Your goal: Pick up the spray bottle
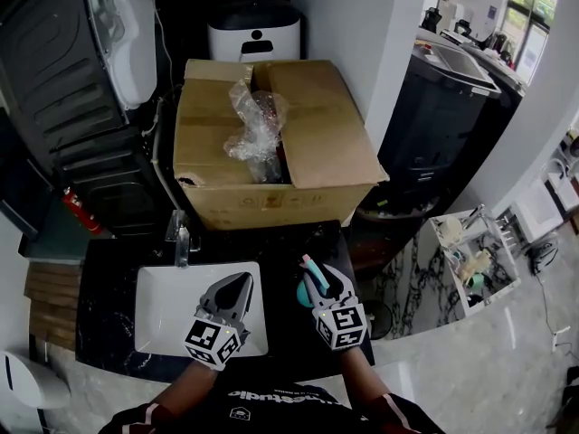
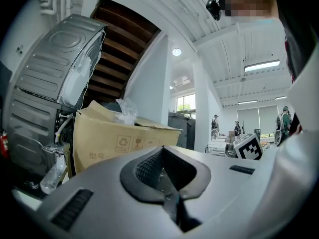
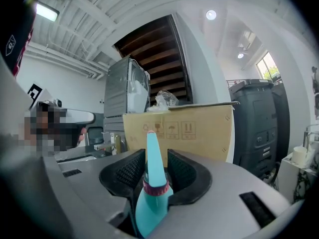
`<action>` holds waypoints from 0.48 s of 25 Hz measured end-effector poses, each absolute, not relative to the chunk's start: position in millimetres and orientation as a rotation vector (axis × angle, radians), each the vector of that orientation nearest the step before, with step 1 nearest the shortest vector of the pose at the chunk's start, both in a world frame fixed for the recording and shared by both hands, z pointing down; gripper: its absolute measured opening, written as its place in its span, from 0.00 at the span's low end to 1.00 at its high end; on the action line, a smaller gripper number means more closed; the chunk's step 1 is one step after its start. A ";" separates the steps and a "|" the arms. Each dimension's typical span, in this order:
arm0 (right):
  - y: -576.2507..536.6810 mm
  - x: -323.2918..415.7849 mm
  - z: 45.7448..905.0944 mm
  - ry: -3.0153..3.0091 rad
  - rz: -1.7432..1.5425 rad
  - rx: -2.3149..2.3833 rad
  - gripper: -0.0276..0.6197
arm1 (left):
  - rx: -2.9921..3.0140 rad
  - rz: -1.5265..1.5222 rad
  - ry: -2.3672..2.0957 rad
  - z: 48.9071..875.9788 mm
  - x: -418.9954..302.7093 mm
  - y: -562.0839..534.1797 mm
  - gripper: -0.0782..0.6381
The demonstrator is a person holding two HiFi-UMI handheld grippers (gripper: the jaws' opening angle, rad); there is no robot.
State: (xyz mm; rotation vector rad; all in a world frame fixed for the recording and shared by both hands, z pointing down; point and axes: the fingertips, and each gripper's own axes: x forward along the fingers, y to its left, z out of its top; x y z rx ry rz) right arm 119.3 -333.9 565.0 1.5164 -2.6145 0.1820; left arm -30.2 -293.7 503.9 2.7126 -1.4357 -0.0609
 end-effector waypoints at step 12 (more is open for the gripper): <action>-337.8 122.9 563.3 -2.607 0.171 1.539 0.24 | 2.728 -0.041 -1.423 500.7 -23.4 -296.1 0.13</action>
